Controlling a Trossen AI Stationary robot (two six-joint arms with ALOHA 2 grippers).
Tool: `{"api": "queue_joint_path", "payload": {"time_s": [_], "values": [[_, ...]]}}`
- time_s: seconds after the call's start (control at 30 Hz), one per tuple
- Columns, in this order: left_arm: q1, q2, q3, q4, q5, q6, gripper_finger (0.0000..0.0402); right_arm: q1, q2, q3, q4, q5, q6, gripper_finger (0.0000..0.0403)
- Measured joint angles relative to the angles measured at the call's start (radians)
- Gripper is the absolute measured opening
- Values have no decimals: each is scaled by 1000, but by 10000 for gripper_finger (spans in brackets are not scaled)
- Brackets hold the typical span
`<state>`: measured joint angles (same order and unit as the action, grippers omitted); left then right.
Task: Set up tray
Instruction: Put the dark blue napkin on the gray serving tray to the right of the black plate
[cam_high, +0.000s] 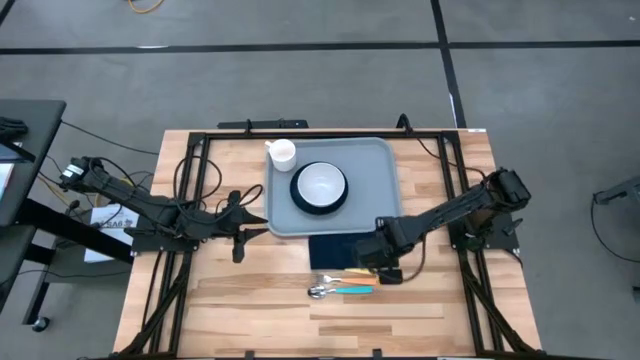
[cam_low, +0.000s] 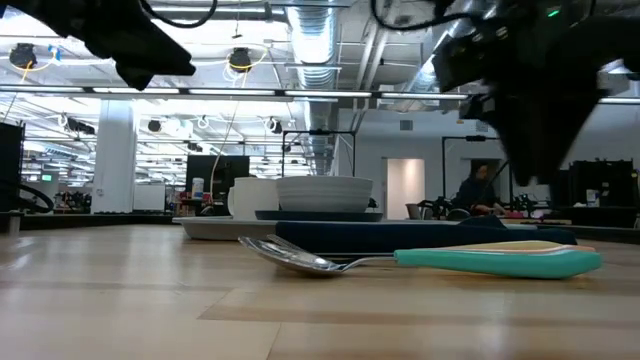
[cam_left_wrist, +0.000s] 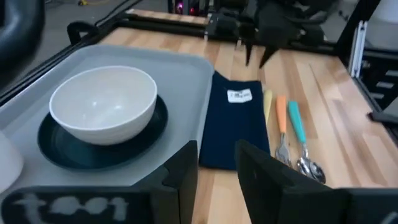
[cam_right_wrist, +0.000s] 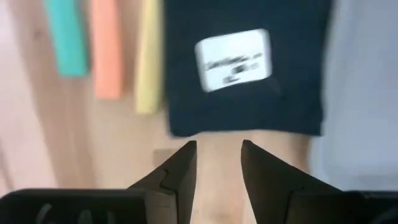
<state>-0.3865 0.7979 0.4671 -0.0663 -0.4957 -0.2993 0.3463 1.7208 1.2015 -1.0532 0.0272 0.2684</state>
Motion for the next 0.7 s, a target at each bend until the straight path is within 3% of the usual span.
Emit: {"api": "queue_joint_path", "payload": {"time_s": [0.23,0.4,0.7], "values": [[0,0,6,111,-38,67,96,21,-1,-41,16,10,284,118],[0,0,64,113,-65,237,96,-39,-1,-86,36,-31,498,118],[0,-10,83,55,-69,352,96,-106,-1,-150,180,-78,862,118]]}}
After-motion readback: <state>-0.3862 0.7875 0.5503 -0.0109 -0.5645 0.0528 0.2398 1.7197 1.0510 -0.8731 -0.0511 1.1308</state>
